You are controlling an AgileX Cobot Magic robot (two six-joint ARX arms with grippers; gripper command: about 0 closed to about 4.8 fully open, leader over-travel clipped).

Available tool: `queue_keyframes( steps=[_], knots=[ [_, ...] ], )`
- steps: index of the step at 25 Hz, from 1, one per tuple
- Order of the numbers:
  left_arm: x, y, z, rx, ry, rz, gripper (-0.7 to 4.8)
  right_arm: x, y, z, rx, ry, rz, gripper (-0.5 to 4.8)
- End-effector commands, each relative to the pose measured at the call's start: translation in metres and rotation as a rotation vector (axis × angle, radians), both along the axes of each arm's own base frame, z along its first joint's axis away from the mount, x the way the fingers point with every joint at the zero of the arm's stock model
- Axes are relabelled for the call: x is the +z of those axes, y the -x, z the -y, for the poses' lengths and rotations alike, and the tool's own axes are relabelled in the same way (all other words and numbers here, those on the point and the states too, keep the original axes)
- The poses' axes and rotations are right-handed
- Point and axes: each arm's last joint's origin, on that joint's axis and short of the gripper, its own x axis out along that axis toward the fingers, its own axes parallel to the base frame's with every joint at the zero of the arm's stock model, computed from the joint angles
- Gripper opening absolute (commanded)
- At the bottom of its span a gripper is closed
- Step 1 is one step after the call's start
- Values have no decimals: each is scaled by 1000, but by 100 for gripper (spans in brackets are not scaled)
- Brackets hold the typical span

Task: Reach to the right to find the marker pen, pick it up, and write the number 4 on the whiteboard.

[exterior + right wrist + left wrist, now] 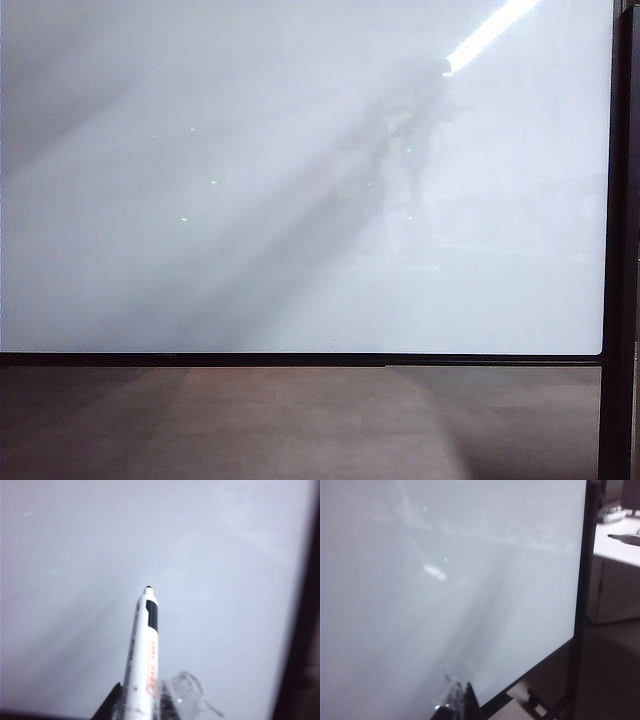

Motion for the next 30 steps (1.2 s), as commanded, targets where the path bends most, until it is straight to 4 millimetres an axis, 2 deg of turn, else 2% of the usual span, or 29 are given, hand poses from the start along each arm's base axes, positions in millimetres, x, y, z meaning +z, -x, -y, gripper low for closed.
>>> queue_keyframes(
  steps=[1, 6, 11, 15, 20, 30],
  knots=[
    [-6, -13, 10, -4, -27, -27, -5, -2, 3, -25, 34, 0, -7, -7],
    [-21, -34, 27, -43, -3, -96, -5, -10, -7, -58, 146, 5, -17, -7],
    [-30, -43, 35, -67, 158, 32, -5, -24, -31, -79, 170, 3, -13, -7],
    [-49, -56, 38, -2, 101, -44, -5, -37, -51, -92, 190, 8, -20, -7],
    [-71, -80, 48, 2, 71, -136, -5, -54, -74, -100, 181, 35, -57, -7],
    [-92, -116, 70, -25, 128, -83, -5, -69, -122, -110, 205, 61, -52, -7]
  ],
)
